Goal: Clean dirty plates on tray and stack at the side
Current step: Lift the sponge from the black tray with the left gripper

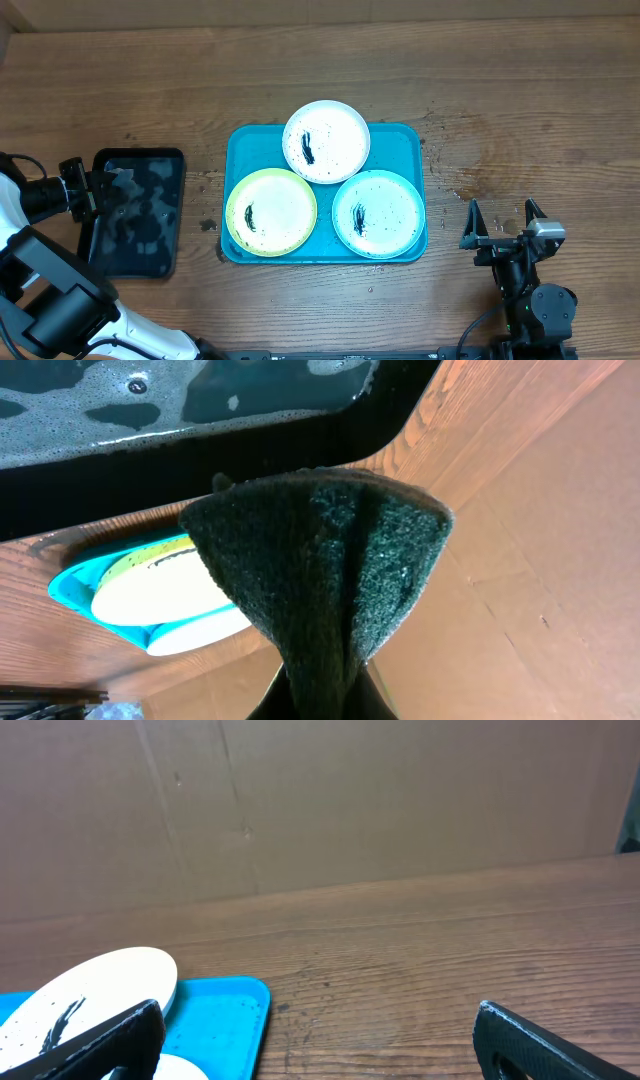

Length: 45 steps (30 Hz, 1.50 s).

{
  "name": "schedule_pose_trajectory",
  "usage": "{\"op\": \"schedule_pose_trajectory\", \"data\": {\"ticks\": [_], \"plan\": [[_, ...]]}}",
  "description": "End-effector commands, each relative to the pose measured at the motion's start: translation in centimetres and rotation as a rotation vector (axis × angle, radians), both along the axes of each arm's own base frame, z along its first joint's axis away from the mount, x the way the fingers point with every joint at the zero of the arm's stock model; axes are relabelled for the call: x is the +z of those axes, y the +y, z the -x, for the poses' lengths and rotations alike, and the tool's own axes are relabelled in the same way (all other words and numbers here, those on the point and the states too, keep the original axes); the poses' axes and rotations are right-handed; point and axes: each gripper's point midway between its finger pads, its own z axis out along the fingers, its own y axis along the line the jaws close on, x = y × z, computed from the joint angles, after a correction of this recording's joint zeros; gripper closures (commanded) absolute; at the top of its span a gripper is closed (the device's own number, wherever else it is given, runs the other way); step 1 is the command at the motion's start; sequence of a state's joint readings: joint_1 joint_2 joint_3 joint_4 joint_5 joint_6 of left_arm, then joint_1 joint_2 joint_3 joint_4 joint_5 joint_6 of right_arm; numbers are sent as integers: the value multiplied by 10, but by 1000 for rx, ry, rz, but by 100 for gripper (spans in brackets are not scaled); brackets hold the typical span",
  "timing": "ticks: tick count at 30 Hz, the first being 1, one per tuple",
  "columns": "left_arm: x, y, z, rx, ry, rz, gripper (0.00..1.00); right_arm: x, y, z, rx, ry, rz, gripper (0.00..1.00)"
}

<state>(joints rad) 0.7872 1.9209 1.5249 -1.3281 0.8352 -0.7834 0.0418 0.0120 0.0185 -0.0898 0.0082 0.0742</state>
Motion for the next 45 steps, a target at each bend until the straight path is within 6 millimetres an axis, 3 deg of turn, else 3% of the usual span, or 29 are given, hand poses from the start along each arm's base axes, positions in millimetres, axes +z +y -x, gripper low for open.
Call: {"op": "schedule_pose_trajectory", "data": {"ticks": [1, 8, 13, 17, 20, 24, 26, 28, 30, 32, 34, 35, 37, 41, 45], "plan": [[16, 3, -5, 16, -45, -4, 96, -2, -2, 0, -11, -3, 0, 0], [15, 4, -5, 15, -41, -14, 96, -2, -2, 0, -11, -3, 0, 0], [-31, 44, 12, -43, 146, -349, 96, -2, -2, 0, -11, -3, 0, 0], [-44, 19, 13, -86, 162, -286, 96, -2, -2, 0, -11, -3, 0, 0], [-32, 6, 1, -109, 55, -217, 96, -2, -2, 0, -11, -3, 0, 0], [11, -12, -25, -81, -210, -25, 96, -2, -2, 0, -11, -3, 0, 0], [15, -9, -28, -68, -241, -13, 96, -2, -2, 0, -11, -3, 0, 0], [-7, 8, -22, -90, -160, -151, 96, -2, -2, 0, -11, -3, 0, 0], [-40, 20, 0, -114, 47, -291, 96, -2, -2, 0, -11, -3, 0, 0], [-56, 6, 10, -115, 137, -270, 96, -2, -2, 0, -11, -3, 0, 0], [-61, -10, 6, -124, 103, -215, 96, -2, -2, 0, -11, -3, 0, 0], [-57, -16, 2, -123, 67, -178, 96, -2, -2, 0, -11, -3, 0, 0], [-25, -28, -18, -108, -118, -39, 96, -2, -2, 0, -11, -3, 0, 0], [17, -23, -31, -83, -281, 42, 96, -2, -2, 0, -11, -3, 0, 0], [16, -9, -30, -94, -254, -45, 96, -2, -2, 0, -11, -3, 0, 0]]}}
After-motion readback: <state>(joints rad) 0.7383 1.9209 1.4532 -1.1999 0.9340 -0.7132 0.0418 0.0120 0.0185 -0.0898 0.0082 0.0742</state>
